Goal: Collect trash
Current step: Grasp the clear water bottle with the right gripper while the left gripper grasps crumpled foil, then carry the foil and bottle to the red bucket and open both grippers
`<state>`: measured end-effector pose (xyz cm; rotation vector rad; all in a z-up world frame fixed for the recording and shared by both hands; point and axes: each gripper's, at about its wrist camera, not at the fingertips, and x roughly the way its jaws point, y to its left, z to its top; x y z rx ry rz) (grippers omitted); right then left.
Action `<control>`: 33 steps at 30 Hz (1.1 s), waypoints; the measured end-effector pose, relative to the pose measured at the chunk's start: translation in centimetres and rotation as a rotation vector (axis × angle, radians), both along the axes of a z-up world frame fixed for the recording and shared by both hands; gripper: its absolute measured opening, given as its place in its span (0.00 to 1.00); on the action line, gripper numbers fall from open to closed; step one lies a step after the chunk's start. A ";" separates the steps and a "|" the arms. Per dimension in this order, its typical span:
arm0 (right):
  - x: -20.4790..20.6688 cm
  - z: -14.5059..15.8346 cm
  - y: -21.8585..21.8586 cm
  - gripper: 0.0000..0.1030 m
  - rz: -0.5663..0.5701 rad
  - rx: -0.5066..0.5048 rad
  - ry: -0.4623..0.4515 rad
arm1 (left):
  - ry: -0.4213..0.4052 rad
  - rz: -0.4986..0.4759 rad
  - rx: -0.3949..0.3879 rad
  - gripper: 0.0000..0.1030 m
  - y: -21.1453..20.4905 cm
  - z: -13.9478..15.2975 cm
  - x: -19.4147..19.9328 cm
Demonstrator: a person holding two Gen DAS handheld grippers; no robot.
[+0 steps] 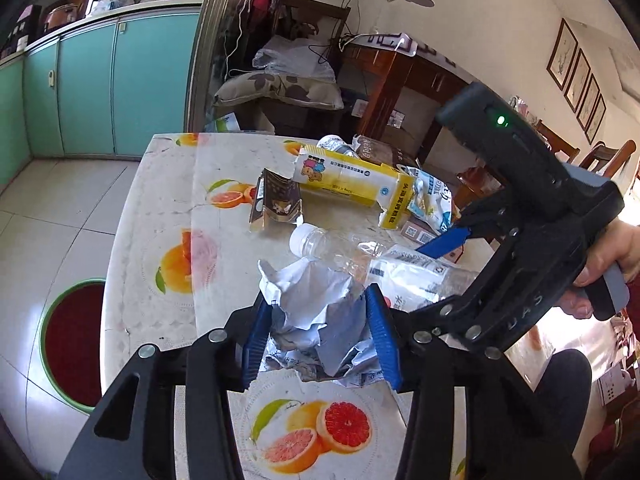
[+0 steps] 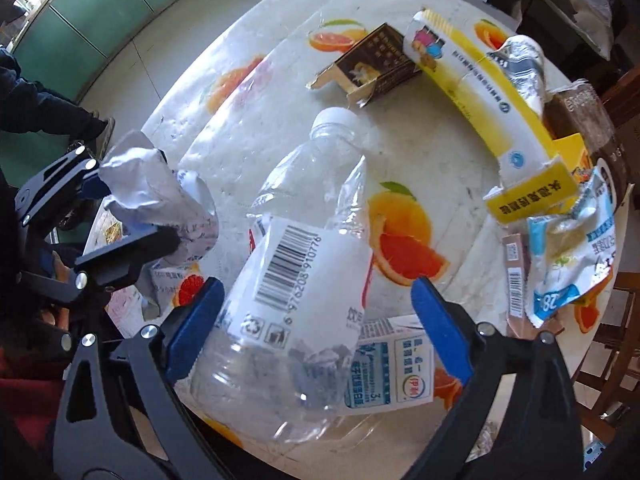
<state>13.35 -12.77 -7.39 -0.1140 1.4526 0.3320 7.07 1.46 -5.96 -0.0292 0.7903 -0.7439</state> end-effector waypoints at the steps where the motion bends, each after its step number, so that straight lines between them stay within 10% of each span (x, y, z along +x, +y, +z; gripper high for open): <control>1: 0.3 -0.6 0.2 0.90 -0.001 0.012 0.025 | 0.003 0.010 -0.006 0.43 0.3 0.1 0.3; 5: 0.6 -2.0 0.9 0.55 -0.021 0.047 0.043 | 0.012 0.050 -0.021 0.43 1.7 0.1 0.9; 14: -3.4 3.2 -0.1 0.55 -0.164 0.267 -0.280 | -0.054 0.149 -0.014 0.43 3.9 0.8 1.8; 21: -7.4 6.7 0.6 0.55 -0.267 0.257 -0.548 | -0.119 0.215 0.002 0.43 5.3 1.5 2.3; 33: -5.5 6.7 4.6 0.55 -0.278 0.289 -0.664 | -0.139 0.327 -0.013 0.43 9.7 1.8 4.1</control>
